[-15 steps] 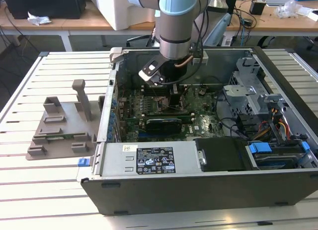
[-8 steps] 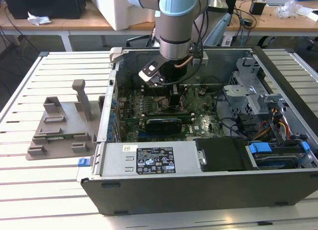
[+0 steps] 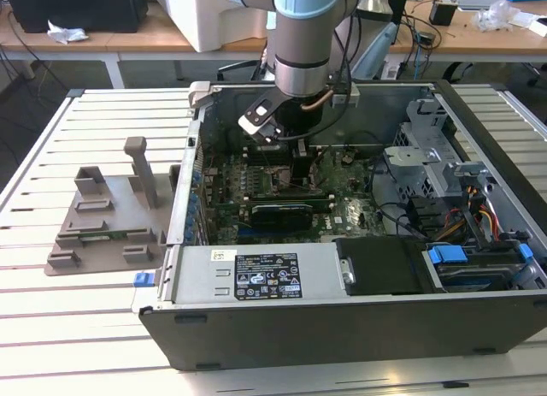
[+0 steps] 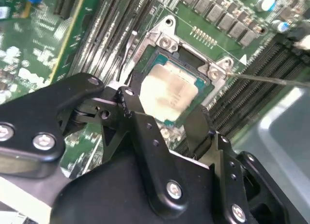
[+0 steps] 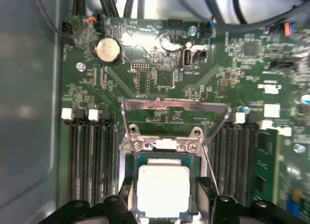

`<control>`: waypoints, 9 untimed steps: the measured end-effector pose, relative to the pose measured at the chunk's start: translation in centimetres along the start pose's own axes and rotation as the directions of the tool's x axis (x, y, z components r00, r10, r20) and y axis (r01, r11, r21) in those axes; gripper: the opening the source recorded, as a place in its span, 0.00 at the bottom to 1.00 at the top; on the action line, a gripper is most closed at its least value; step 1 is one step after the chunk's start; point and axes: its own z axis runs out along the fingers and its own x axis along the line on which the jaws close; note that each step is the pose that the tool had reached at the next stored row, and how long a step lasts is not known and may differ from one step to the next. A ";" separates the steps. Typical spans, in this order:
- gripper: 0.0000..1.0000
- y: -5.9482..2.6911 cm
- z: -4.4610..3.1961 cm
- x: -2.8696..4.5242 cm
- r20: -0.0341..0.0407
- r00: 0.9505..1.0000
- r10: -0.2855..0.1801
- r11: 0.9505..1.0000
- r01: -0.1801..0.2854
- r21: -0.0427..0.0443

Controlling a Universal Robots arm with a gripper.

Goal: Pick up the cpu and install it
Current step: 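Place the cpu into insertion slot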

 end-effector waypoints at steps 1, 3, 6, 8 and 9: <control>0.62 0.01 -0.65 0.12 0.000 1.000 0.000 1.000 0.000 0.000; 0.54 0.01 -0.86 0.17 -0.001 1.000 0.000 1.000 0.000 0.000; 0.36 0.00 -0.49 0.18 0.000 1.000 0.000 1.000 0.000 0.005; 0.24 0.00 -0.02 0.19 0.000 1.000 0.000 1.000 0.000 0.008; 0.17 0.00 0.34 0.20 0.000 1.000 -0.001 1.000 0.001 0.009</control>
